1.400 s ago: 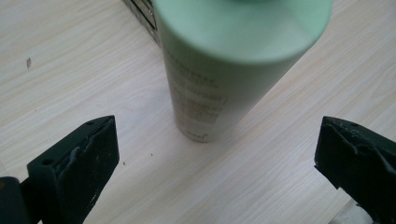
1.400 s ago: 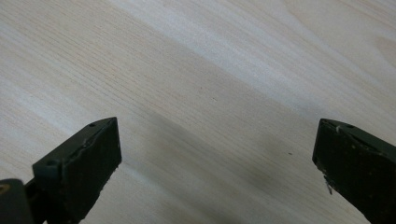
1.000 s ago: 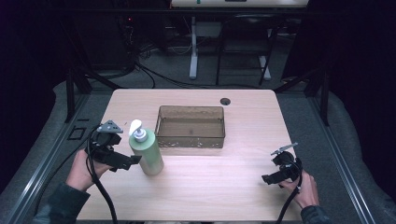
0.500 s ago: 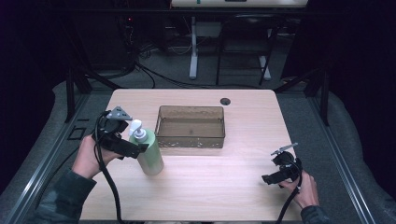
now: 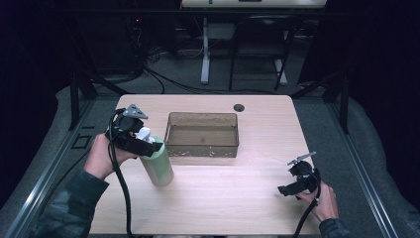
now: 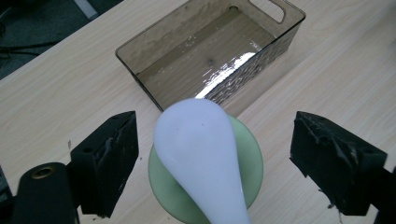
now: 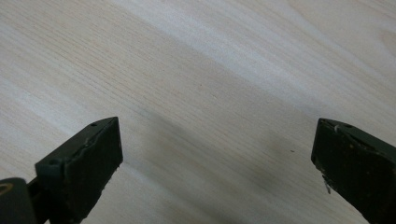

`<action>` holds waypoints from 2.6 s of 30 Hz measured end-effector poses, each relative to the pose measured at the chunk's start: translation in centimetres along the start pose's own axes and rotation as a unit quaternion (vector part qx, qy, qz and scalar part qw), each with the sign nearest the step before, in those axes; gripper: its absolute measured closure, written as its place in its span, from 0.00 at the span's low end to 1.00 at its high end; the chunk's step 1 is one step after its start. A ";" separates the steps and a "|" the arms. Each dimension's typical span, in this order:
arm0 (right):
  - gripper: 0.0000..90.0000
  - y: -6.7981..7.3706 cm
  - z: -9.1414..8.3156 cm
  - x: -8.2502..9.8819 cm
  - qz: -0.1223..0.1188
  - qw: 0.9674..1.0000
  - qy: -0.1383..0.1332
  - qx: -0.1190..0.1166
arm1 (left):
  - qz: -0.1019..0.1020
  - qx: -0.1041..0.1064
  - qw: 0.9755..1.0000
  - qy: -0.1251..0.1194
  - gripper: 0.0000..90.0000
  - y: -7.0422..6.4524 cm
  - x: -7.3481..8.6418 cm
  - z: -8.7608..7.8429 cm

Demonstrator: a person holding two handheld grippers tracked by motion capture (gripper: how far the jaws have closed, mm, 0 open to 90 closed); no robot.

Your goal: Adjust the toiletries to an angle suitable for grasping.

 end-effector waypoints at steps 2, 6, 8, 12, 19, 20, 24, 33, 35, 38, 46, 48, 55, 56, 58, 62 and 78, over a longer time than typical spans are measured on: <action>0.02 0.0 0.0 0.0 -0.001 1.000 -0.001 0.000 | 0.001 0.001 1.000 0.001 0.24 0.0 -0.2 0.1; 0.02 0.1 -0.1 0.0 0.001 1.000 -0.003 -0.003 | 0.001 -0.007 1.000 0.004 0.35 0.3 -0.3 0.3; 0.02 0.1 0.0 0.0 0.001 1.000 -0.002 -0.003 | -0.001 -0.002 1.000 0.003 0.41 0.2 -0.3 0.4; 0.02 0.0 0.0 0.0 0.002 1.000 -0.002 -0.003 | 0.000 -0.003 1.000 0.004 0.51 0.1 -0.4 0.4; 0.02 0.1 -0.1 -0.1 0.001 1.000 -0.005 -0.003 | 0.002 -0.010 1.000 0.003 0.63 0.7 -0.3 0.3; 0.02 0.1 -0.1 -0.1 0.001 1.000 -0.005 -0.003 | 0.002 -0.010 1.000 0.002 0.64 0.7 -0.3 0.3; 0.02 0.1 -0.1 0.0 0.002 1.000 -0.004 -0.003 | 0.004 -0.011 1.000 0.001 0.69 0.9 -0.3 0.3; 0.02 0.1 -0.1 0.0 0.002 1.000 -0.003 -0.005 | 0.024 0.002 1.000 -0.003 0.69 0.6 -0.8 0.4; 0.02 0.1 -0.1 0.0 0.002 1.000 -0.003 -0.004 | 0.028 0.004 1.000 -0.005 0.69 0.6 -0.9 0.5; 0.02 0.0 -0.1 0.0 0.001 1.000 -0.002 -0.003 | 0.041 0.009 0.999 -0.007 0.69 0.4 -1.2 0.6; 0.02 0.1 -0.1 0.0 0.002 1.000 -0.002 -0.006 | 0.057 0.019 0.998 -0.004 0.69 -0.1 -2.0 0.9; 0.02 0.1 0.0 0.0 0.000 1.000 -0.002 -0.004 | 0.065 0.023 0.998 -0.003 0.69 -0.3 -2.2 1.0; 0.02 0.0 0.0 0.0 0.001 1.000 -0.001 -0.004 | 0.082 0.033 0.996 -0.008 0.69 -1.0 -3.1 1.4; 0.02 0.0 0.0 0.0 0.000 1.000 -0.001 -0.004 | 0.086 0.035 0.996 -0.010 0.69 -1.1 -3.2 1.5; 0.02 0.0 0.0 0.1 0.000 1.000 -0.001 -0.005 | 0.086 0.039 0.995 -0.013 0.69 -1.2 -3.4 1.6; 0.02 0.0 0.0 0.1 -0.002 1.000 -0.002 -0.005 | 0.083 0.039 0.996 -0.013 0.69 -1.2 -3.3 1.6; 0.03 0.1 0.0 0.1 -0.002 1.000 -0.002 -0.005 | 0.066 0.049 0.997 -0.004 0.69 -1.1 -2.7 1.7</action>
Point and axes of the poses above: each handheld gripper's, and its own axes: z roughly forward along the jaws, x roughly out of its underside, y roughly to its left, the point moved 9 cm from there along z, roughly forward along the jaws, and after that the axes turned 12 degrees about y, right-handed, at the moved point
